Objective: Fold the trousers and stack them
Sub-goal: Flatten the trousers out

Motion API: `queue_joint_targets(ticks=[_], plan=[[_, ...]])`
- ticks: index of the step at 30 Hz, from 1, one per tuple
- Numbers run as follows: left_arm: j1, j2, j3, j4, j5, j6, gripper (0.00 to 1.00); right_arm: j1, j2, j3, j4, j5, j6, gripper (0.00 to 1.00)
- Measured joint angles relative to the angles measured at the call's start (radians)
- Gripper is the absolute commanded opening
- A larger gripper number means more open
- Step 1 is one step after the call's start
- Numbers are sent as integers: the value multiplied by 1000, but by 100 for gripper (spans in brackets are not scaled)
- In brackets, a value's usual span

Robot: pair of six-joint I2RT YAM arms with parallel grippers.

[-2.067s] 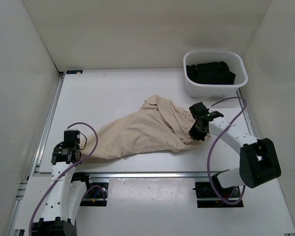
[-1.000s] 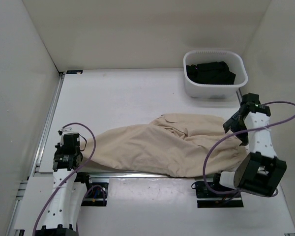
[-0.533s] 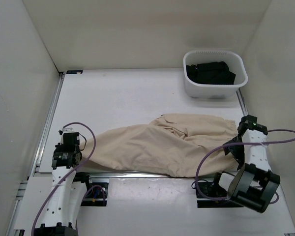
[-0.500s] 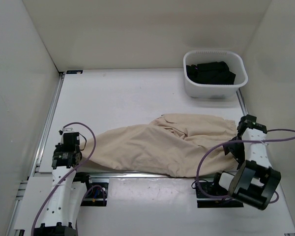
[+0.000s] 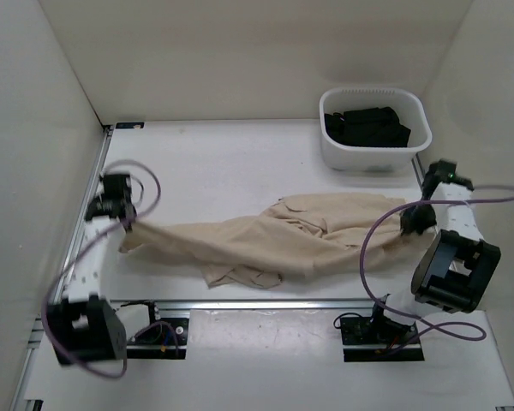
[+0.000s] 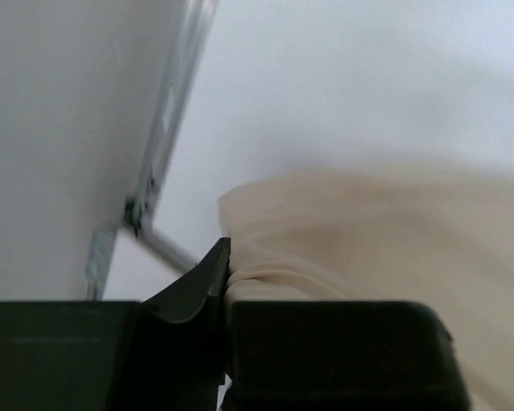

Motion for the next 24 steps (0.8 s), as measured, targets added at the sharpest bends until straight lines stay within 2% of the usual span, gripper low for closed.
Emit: queue_joint_targets(ticks=[3,6,8,9,11,13,16,21,24], plan=[[47,351,472,24,44,4,14,33,19,363,-25,-52,18,0],[70,592,966,39,69,4,14,72,14,756,-21,-108,36,0],[70,710,1284,47,68,4,14,83,-33,910,-13,-133,45,0],[73,734,1393,73,68,3,14,81,-69,954,-16,-137,50,0],[86,722,1501,91,63,3,14,74,-160,977,-21,-137,55,0],[115,652,1494,106,63,0,14,69,-253,926,-24,-133,58,0],[153,481,1325,101,64,-1,14,68,-393,755,-40,-125,61,0],[160,211,870,103,68,-2,14,64,-462,378,-63,-100,61,0],[163,109,587,76,65,0,14,57,-461,166,-95,-73,61,0]])
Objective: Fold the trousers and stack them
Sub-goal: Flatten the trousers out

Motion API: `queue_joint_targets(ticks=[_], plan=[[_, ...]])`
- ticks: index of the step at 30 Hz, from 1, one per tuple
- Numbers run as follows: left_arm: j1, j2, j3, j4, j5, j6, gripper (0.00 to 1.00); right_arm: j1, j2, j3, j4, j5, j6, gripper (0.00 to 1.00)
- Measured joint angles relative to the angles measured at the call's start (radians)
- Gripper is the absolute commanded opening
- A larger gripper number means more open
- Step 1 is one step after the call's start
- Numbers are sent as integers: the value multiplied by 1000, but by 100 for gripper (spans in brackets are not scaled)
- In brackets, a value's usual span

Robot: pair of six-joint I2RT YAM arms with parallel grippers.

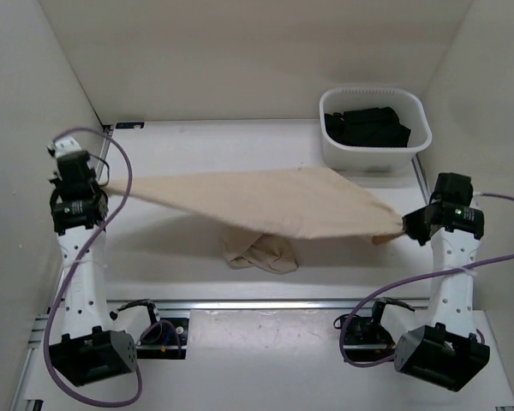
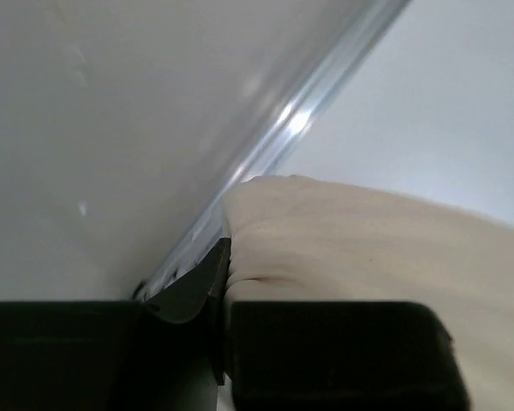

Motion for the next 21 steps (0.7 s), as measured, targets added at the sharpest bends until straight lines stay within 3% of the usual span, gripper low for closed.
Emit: queue_joint_targets(ticks=[2,5,15,16,17,18,19,21], plan=[[2,-51,-171,-29,-2,0,14,-1,-20,-85,-31,29,-2,0],[3,-105,-304,-130,-2,0,14,-2,-66,-114,-68,79,-8,0],[3,-196,-256,-386,2,0,14,-2,-114,-133,-143,380,-21,0],[3,-201,-272,-414,8,0,14,-2,-121,-154,-146,407,-17,4],[3,-203,-292,-444,17,0,14,-2,-132,-189,-147,439,-10,36],[3,-202,-315,-471,23,0,14,-2,-138,-219,-153,461,1,58],[3,-201,-339,-488,23,0,14,-2,-144,-249,-159,487,-1,76],[5,-199,-394,-521,23,-1,14,-4,-144,-282,-171,515,0,94]])
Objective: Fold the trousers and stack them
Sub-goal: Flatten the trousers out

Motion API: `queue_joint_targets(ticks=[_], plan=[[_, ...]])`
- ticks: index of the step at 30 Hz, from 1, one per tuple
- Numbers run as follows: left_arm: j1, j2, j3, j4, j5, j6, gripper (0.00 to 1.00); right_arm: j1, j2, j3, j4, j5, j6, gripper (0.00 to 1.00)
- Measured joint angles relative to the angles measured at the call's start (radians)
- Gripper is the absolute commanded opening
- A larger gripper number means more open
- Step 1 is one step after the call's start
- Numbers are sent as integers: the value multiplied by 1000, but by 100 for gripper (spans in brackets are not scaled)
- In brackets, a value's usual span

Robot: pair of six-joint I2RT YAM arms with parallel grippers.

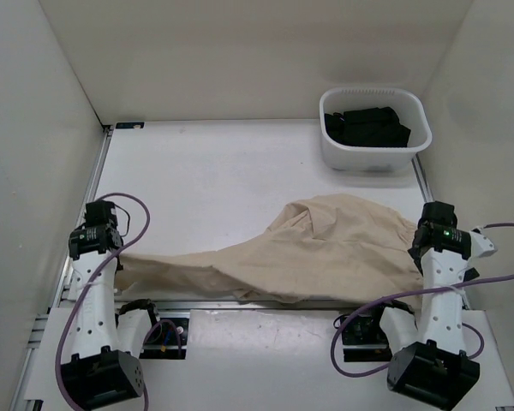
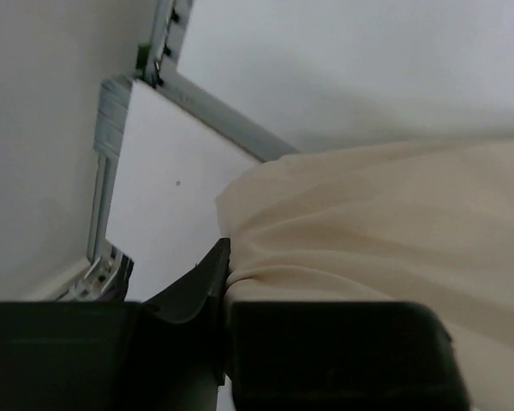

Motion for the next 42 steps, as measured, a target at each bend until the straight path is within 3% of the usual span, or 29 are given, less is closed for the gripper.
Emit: queue_joint_targets(ticks=[5,11,16,18,20,24,27,30,34,38,42], plan=[[0,11,-8,-58,19,1,14,15,19,82,50,-63,-121,96],[-1,23,122,-44,82,0,14,169,121,259,159,-111,-256,99],[-2,20,42,-46,86,0,14,161,186,166,171,-209,-285,91],[-2,23,21,-57,88,1,14,222,188,113,195,-293,-285,89],[-2,24,21,-61,90,1,14,366,222,114,241,-336,-291,93],[-2,25,53,-64,108,1,14,735,504,380,286,-335,-375,97],[-2,21,81,-59,117,1,14,864,818,713,296,-336,-430,97],[-2,8,78,-56,119,1,14,902,1086,969,303,-344,-439,97],[-7,-8,58,-60,118,1,14,910,1308,1098,228,-361,-409,98],[-8,-8,48,-60,115,0,14,917,1416,1127,123,-402,-373,99],[-8,-8,45,-60,108,1,14,922,1403,1085,90,-440,-343,99]])
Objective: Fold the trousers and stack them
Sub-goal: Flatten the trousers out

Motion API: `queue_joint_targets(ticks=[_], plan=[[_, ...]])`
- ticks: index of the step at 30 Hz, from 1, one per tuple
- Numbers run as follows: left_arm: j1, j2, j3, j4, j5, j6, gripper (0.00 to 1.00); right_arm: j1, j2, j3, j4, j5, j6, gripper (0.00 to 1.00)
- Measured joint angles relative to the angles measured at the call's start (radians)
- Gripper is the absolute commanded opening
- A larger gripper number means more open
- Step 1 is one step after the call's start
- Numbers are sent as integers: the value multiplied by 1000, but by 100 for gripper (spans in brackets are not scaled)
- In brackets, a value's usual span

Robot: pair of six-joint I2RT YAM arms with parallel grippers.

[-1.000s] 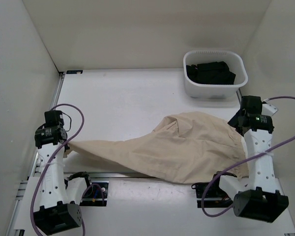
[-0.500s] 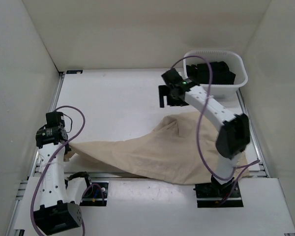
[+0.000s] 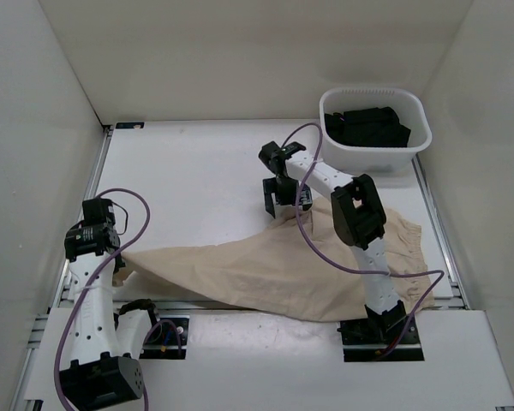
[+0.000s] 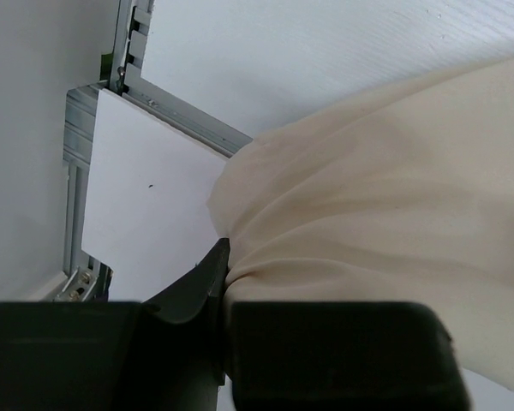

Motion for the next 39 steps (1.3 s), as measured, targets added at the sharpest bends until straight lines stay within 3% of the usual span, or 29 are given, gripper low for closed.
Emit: queue_joint_targets(ticks=[2,4,5,6,7,8,9,11,14,16,23,25,26,27,28,31,35,39], plan=[[0,0,0,0,-3,0,14,0,-20,-40,-2,-15,8,95],[0,0,-2,0,-8,0,23,1,-24,-61,-5,-39,15,71],[0,0,-3,0,-11,1,45,0,-24,-68,-4,-46,12,54],[0,0,-4,0,-19,3,56,0,-24,-75,-4,-55,14,35],[-1,-1,-5,0,-28,4,66,0,-24,-80,-3,-61,11,5],[-1,-2,-8,1,-38,3,85,-3,-24,-84,-3,-68,14,0],[-1,-4,-9,-2,-50,1,95,-6,-24,-85,-3,-77,23,0],[-2,-5,-4,-3,-63,3,100,-11,-26,-85,3,-89,22,0],[-7,14,90,-21,-50,0,100,-18,-79,-109,55,-105,19,0],[-8,43,205,-5,-24,-1,100,-20,-208,-191,136,-102,22,0],[-63,293,498,58,119,-3,100,-32,-1035,-630,348,6,108,2],[-134,394,513,84,145,-3,100,-53,-1200,-802,357,26,155,22],[-173,436,503,98,152,-3,100,-67,-1236,-891,346,36,177,69],[-221,484,477,118,159,-3,100,-82,-1241,-991,335,47,205,83],[-262,516,439,145,154,-3,100,-103,-1229,-1082,326,50,217,90],[-369,579,272,190,128,-3,100,-196,-1143,-1274,201,58,247,96],[-434,590,113,196,81,0,100,-164,-1223,-1131,98,138,243,99],[-435,537,98,212,51,-1,100,-47,-1189,-810,240,180,140,99]])
